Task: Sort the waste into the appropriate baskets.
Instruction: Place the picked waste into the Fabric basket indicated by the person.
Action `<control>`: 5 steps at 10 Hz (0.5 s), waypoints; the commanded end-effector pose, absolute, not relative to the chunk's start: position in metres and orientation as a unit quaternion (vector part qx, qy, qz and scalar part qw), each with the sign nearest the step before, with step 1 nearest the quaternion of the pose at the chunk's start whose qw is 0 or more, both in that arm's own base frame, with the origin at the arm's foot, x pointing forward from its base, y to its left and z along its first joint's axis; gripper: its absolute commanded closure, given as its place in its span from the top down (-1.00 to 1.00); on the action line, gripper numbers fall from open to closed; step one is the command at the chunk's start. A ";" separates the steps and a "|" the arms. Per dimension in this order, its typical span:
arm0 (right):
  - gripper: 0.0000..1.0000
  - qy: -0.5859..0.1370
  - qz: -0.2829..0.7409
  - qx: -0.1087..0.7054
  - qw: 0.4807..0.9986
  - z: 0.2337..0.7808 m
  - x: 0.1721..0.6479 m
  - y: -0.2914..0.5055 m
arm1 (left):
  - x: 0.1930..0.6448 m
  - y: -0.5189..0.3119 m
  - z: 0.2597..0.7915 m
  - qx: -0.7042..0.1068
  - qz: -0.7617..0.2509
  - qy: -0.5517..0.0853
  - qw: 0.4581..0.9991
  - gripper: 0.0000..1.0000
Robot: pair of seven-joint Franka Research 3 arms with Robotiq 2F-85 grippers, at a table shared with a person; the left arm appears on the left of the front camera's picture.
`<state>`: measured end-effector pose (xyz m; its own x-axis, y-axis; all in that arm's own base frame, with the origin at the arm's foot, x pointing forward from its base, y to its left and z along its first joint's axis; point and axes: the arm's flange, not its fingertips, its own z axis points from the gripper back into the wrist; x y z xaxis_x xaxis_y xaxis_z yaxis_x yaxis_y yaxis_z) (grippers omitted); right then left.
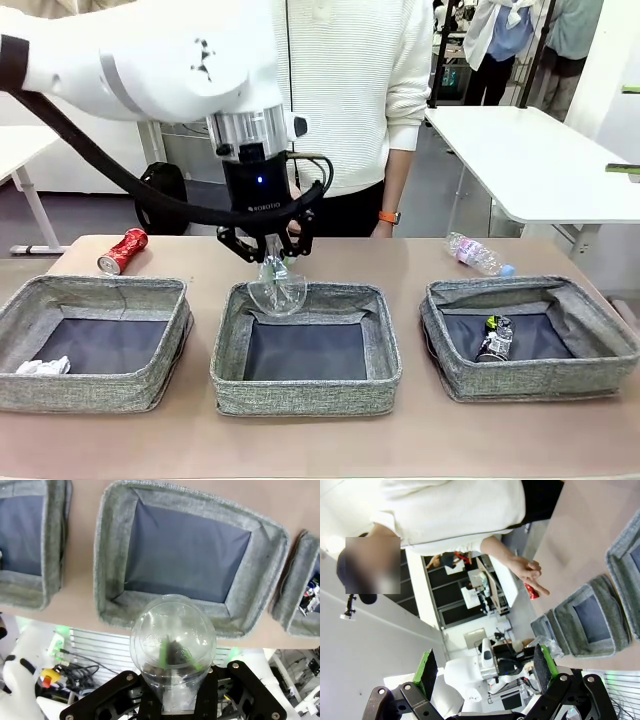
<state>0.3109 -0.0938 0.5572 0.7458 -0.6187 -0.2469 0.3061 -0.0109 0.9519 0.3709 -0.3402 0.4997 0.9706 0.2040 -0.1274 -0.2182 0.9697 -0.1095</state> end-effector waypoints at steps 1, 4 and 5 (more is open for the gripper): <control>1.00 -0.133 -0.323 0.636 0.688 0.558 0.314 -0.093 | 0.375 -0.343 0.488 -0.062 0.115 0.044 0.990 -0.90; 1.00 -0.133 -0.323 0.636 0.688 0.558 0.314 -0.093 | 0.386 -0.345 0.483 -0.059 0.120 0.045 0.990 -0.90; 1.00 -0.133 -0.323 0.636 0.688 0.558 0.314 -0.093 | 0.388 -0.345 0.482 -0.059 0.116 0.049 0.990 -0.90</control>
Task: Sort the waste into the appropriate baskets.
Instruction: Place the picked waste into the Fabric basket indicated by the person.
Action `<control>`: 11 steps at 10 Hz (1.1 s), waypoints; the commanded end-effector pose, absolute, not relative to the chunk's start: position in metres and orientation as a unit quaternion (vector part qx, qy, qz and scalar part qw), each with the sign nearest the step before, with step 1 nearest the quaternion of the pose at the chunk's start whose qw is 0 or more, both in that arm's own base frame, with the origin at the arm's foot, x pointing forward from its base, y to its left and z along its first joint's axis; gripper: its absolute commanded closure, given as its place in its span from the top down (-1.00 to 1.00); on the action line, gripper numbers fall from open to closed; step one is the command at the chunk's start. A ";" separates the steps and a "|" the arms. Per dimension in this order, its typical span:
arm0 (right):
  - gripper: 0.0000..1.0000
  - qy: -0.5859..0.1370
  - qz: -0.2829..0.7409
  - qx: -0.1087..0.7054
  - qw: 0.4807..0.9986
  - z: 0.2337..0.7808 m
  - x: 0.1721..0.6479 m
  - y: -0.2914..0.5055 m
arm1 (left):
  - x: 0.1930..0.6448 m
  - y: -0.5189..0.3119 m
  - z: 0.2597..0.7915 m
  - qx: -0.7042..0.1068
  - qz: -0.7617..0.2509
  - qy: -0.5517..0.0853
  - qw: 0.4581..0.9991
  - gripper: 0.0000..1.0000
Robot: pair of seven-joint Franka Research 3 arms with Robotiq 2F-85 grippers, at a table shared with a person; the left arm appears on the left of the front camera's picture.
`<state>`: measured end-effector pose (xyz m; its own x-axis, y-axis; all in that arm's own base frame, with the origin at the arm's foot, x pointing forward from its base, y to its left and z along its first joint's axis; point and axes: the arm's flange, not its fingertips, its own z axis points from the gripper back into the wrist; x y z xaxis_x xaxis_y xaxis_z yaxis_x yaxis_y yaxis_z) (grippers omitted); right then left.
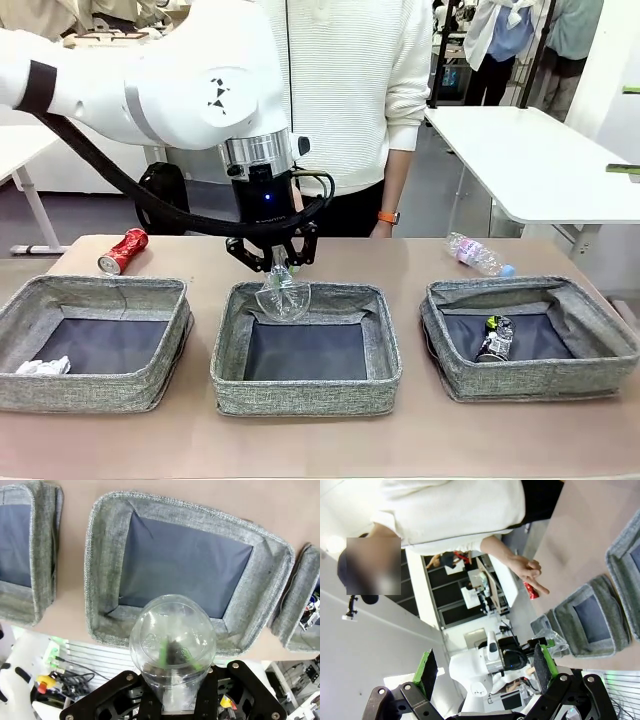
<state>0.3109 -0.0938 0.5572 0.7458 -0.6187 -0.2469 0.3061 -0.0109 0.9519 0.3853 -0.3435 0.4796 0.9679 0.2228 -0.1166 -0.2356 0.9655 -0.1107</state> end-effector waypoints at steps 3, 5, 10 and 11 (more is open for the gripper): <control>1.00 -0.133 -0.323 0.636 0.688 0.558 0.314 -0.093 | 0.389 -0.346 0.484 -0.063 0.109 0.035 0.992 0.24; 1.00 -0.133 -0.323 0.636 0.688 0.558 0.314 -0.093 | 0.389 -0.344 0.486 -0.062 0.107 0.027 0.992 1.00; 1.00 -0.133 -0.323 0.636 0.688 0.558 0.314 -0.093 | 0.389 -0.343 0.492 -0.062 0.097 0.028 0.993 1.00; 1.00 -0.133 -0.323 0.636 0.688 0.558 0.314 -0.093 | 0.390 -0.343 0.494 -0.073 0.081 0.038 0.993 1.00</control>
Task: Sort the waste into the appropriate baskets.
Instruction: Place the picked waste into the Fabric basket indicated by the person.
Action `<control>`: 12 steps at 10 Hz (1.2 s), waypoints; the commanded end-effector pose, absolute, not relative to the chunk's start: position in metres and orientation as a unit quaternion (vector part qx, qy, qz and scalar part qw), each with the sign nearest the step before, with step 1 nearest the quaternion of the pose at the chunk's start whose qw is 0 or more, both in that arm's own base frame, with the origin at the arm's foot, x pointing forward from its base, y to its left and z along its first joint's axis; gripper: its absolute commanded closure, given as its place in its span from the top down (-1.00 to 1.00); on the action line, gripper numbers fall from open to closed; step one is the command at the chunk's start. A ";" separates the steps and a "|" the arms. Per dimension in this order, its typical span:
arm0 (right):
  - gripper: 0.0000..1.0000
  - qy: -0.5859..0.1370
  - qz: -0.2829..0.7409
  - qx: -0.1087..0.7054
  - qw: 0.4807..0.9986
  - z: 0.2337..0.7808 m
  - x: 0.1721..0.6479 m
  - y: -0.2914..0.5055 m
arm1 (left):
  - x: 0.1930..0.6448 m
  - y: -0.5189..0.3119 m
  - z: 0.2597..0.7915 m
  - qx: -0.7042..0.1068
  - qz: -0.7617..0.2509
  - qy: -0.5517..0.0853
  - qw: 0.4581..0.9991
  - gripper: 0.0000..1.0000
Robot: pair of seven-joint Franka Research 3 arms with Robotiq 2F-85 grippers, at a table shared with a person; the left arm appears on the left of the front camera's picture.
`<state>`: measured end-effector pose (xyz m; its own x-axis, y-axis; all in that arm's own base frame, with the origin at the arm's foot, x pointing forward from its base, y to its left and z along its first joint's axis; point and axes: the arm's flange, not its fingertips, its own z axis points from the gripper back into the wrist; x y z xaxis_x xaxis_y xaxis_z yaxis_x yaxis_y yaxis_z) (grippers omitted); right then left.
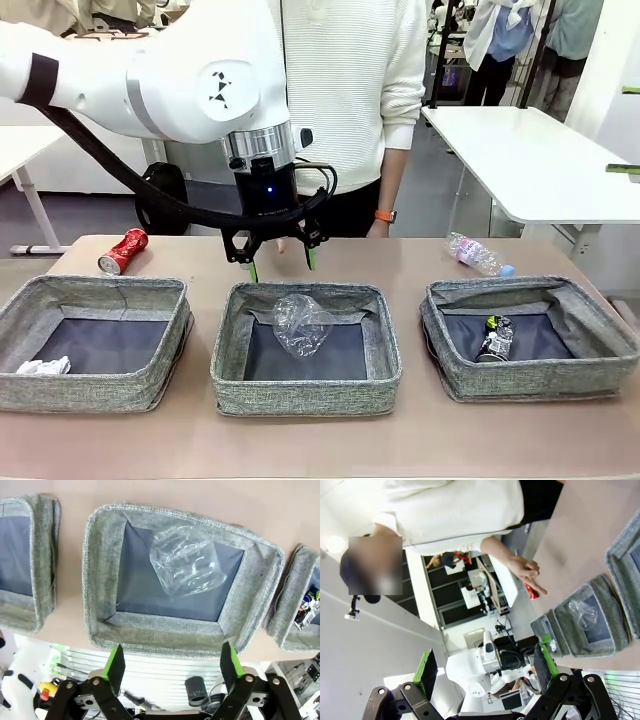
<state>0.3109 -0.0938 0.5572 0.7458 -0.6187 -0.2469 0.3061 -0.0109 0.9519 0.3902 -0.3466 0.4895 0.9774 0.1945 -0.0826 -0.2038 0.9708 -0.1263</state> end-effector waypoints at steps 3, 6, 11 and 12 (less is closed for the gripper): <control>1.00 -0.133 -0.323 0.636 0.688 0.558 0.314 -0.093 | 0.376 -0.306 0.535 -0.226 -0.108 0.070 0.966 1.00; 1.00 -0.133 -0.323 0.636 0.688 0.558 0.314 -0.093 | 0.346 -0.204 0.576 -0.432 -0.323 0.032 0.841 1.00; 1.00 -0.133 -0.323 0.636 0.688 0.558 0.314 -0.093 | 0.282 -0.051 0.540 -0.560 -0.250 -0.081 0.786 1.00; 1.00 -0.133 -0.323 0.636 0.688 0.558 0.314 -0.093 | 0.275 -0.029 0.527 -0.562 -0.241 -0.081 0.787 1.00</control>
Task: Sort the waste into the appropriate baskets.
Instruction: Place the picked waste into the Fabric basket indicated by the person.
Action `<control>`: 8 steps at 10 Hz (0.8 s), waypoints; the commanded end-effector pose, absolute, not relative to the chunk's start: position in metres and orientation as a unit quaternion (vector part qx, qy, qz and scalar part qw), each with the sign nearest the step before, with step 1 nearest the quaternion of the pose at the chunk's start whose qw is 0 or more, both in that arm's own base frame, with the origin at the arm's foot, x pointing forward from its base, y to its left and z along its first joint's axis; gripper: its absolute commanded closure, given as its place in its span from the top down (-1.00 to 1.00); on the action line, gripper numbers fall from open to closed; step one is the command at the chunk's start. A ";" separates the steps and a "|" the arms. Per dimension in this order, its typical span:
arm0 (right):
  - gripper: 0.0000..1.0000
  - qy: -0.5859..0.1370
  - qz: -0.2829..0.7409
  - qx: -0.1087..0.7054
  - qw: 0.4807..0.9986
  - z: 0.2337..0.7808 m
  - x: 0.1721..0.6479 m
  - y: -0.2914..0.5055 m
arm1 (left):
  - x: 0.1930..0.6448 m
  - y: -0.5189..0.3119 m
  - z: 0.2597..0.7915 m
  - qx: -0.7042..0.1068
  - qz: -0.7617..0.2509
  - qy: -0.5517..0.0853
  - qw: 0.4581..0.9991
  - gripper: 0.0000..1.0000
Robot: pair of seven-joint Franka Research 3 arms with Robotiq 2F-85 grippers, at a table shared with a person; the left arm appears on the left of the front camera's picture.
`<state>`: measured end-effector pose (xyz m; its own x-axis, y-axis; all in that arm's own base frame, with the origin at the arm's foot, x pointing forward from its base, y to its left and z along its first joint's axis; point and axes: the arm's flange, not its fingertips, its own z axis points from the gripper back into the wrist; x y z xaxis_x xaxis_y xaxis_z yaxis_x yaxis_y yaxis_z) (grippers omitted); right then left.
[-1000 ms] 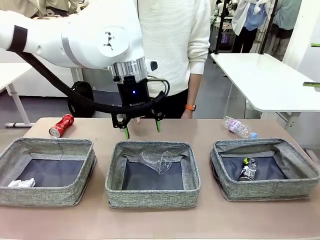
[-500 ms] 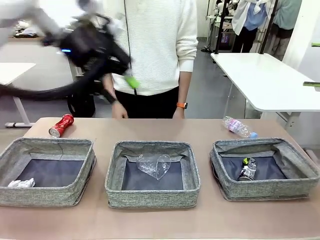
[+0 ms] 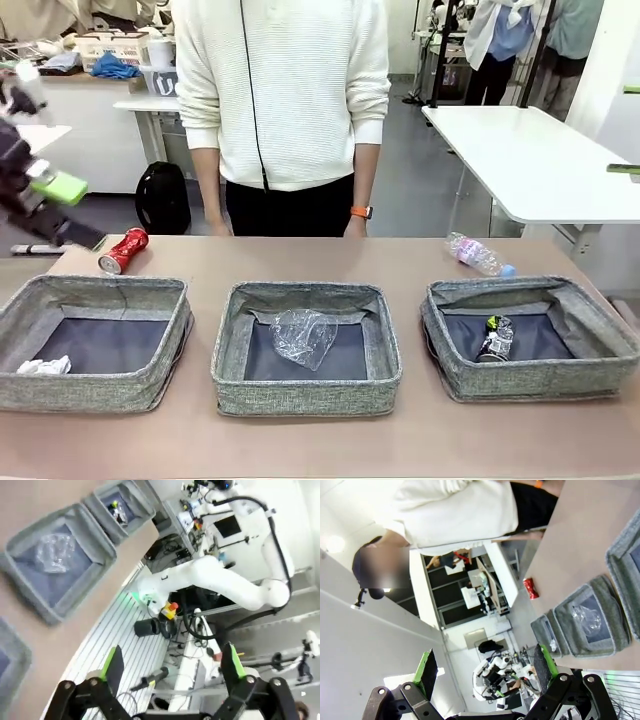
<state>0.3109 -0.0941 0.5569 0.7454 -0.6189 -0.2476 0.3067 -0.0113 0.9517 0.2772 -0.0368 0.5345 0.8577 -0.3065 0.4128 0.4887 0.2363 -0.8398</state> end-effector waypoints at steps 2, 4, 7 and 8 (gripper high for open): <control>1.00 -0.133 -0.323 0.636 0.688 0.558 0.314 -0.093 | 0.278 -0.003 0.485 -0.606 -0.215 -0.092 0.760 1.00; 1.00 -0.133 -0.323 0.636 0.688 0.558 0.314 -0.093 | 0.277 0.017 0.467 -0.662 -0.142 -0.127 0.725 1.00; 1.00 -0.133 -0.323 0.636 0.688 0.558 0.314 -0.093 | 0.263 0.043 0.454 -0.702 -0.038 -0.103 0.704 1.00; 1.00 -0.133 -0.323 0.636 0.688 0.558 0.314 -0.093 | 0.264 0.043 0.450 -0.701 -0.048 -0.070 0.708 1.00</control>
